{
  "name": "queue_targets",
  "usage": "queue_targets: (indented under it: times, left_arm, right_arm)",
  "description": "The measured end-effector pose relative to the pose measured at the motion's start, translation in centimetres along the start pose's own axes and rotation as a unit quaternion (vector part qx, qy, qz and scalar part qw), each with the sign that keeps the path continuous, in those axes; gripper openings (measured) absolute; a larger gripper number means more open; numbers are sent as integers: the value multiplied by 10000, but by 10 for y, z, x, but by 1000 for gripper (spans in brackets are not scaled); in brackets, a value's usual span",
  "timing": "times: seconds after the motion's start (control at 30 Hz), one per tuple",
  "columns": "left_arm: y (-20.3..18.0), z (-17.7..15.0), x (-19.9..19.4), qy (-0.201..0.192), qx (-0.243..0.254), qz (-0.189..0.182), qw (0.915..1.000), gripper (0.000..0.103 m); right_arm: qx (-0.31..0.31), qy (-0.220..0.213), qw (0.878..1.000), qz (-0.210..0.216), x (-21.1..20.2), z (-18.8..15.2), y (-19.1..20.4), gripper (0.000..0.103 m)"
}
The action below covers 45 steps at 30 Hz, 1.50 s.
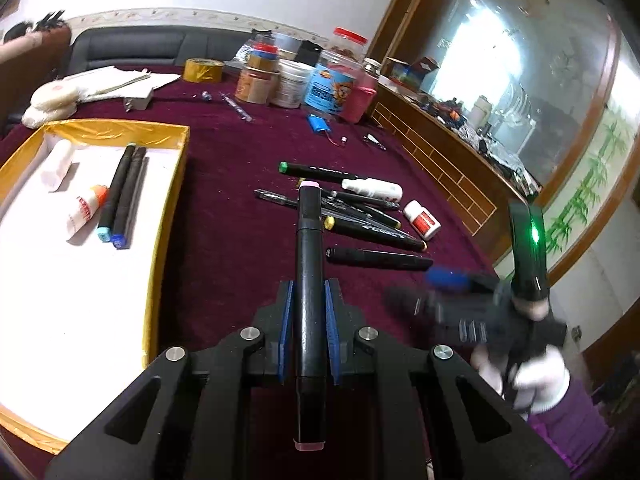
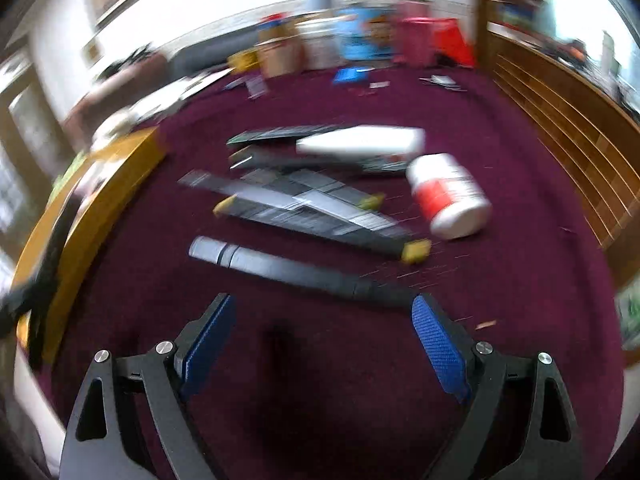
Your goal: Organize rigid objects
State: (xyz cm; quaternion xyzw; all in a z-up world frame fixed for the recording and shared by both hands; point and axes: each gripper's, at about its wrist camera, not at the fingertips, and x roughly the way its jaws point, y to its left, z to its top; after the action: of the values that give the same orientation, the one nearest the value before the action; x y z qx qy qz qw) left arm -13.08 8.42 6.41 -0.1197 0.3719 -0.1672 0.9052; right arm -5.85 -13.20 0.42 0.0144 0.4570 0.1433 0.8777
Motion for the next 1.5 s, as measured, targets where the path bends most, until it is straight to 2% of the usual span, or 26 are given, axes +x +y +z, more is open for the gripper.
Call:
queue_targets:
  times: [0.03, 0.07, 0.13, 0.23, 0.3, 0.4, 0.43, 0.5, 0.57, 0.63, 0.8, 0.87, 0.97, 1.0, 1.07, 1.1, 1.13, 1.2, 1.3, 1.4, 1.5]
  left_arm:
    - [4, 0, -1, -1, -69, -15, 10000, 13]
    - [6, 0, -1, 1, -128, -20, 9999, 13]
    - [13, 0, -4, -15, -240, -32, 9997, 13]
    - [20, 0, -10, -90, -309, -54, 9995, 13]
    - [24, 0, -12, -99, -347, -84, 9993, 13]
    - [28, 0, -11, -87, -402, -139, 9991, 13]
    - [29, -1, -10, -70, -419, -165, 9990, 13]
    - [30, -2, -8, -37, -437, -214, 9988, 13]
    - [30, -4, -8, -13, -439, -235, 9988, 13]
    - [31, -4, -10, -17, -436, -235, 9988, 13]
    - [37, -4, -15, -5, -523, -292, 9982, 13]
    - [37, -5, -13, 33, -566, -351, 9978, 13]
    - [32, -6, -9, 78, -533, -355, 9979, 13]
    - [30, -7, -8, 102, -519, -364, 9979, 13]
    - [29, -6, -8, 121, -501, -382, 9979, 13]
    - [30, -4, -11, 114, -506, -389, 9979, 13]
    - [34, -1, -15, 97, -522, -387, 9978, 13]
    - [49, 9, -30, 2, -642, -365, 9973, 13]
    - [82, 26, -56, -110, -800, -189, 9966, 13]
    - [116, 38, -76, -213, -725, 489, 9959, 13]
    - [154, 47, -79, -135, -789, 1031, 9914, 13]
  right_arm:
    - [-140, 240, 9986, 457, 5, -3, 13, 87]
    - [-200, 325, 9970, 666, 6, -6, 21, 86]
    - [-303, 197, 9969, 696, -3, -3, 30, 86]
    - [-95, -99, 9978, 648, -20, 3, 20, 86]
    - [-91, -277, 9990, 337, -26, 8, 13, 86]
    - [-391, -434, 9975, -408, -25, 20, 12, 86]
    - [-565, -461, 9950, -677, -19, 24, 14, 86]
    - [-769, -355, 9923, -908, -3, 30, 18, 86]
    - [-738, -15, 9940, -810, 18, 32, 18, 86]
    - [-613, 427, 9965, -363, 31, 29, 21, 77]
    - [-565, 668, 9947, 539, 15, 22, 27, 78]
    - [-509, 530, 9958, 552, 7, 24, 24, 78]
    - [-648, 418, 9969, 166, 8, 28, 26, 77]
    - [-705, 423, 9966, 31, 12, 27, 30, 75]
    - [-864, 620, 9942, -169, 25, 23, 38, 51]
    - [-919, 520, 9941, -248, 25, 23, 42, 44]
    - [-949, 526, 9937, -264, 24, 23, 45, 31]
    - [-953, 577, 9935, -239, 21, 22, 48, 14]
    - [-794, 563, 9952, -101, 18, 24, 44, 13]
    - [-329, 461, 9973, 475, 6, 32, 39, 13]
    - [-58, 420, 9936, 1048, 0, 45, 48, 13]
